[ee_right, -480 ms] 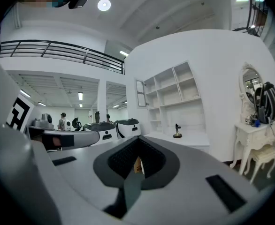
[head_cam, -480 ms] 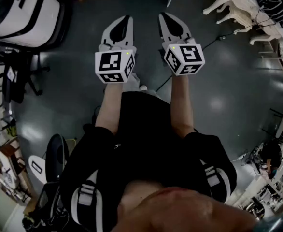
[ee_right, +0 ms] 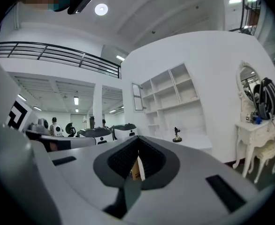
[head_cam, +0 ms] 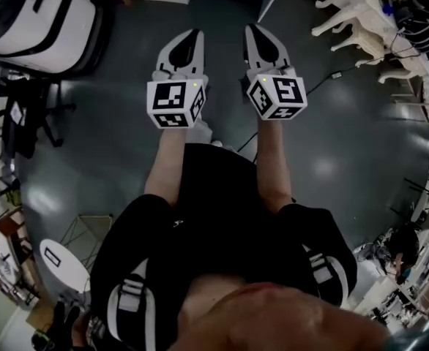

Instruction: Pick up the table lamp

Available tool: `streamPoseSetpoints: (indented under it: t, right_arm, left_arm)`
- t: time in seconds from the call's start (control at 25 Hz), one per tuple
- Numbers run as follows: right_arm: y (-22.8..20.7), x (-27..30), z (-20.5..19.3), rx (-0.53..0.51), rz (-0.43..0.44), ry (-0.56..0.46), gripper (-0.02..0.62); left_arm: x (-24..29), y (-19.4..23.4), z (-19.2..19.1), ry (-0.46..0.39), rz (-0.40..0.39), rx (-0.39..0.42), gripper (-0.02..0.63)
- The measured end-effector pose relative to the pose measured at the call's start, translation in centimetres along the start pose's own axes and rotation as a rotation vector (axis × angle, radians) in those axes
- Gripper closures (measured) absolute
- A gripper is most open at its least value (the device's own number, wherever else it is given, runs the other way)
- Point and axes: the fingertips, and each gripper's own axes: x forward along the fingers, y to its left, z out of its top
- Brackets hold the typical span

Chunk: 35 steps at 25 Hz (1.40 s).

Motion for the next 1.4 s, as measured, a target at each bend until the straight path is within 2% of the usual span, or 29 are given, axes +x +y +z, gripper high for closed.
streamPoseSetpoints:
  t: [0.36,0.76,0.88,1.16,1.28,1.4]
  right_arm:
    - [-0.6,8.5,-0.4,0.010,-0.009,0.016,0.577]
    - [2.1,16.8,-0.1,-0.043,-0.001,0.021,0.577]
    - [2.2,17.3,-0.6,-0.052,-0.017,0.047,0.577]
    - [1.5,18.0,0.4,-0.070,-0.044,0.046,0.577]
    - [1.4,18.3,0.7,-0.085,-0.031,0.051,0.577]
    - [1.3,19.1,0.7,-0.088,-0.010,0.047,0.577]
  left_arm:
    - [5.3,6.6,0.9,-0.009,0.016,-0.037,0.597]
    - [8.4,15.4,2.6,-0.043,0.041,-0.059,0.596]
    - [9.1,16.3,1.9,-0.016,0.029,-0.066,0.597]
    - [10.2,17.0,2.4,-0.036,-0.009,-0.096,0.597]
    - [10.6,17.9,2.9,-0.058,0.000,-0.123,0.597]
    - [10.5,18.4,3.2,-0.073,0.020,-0.114,0.597]
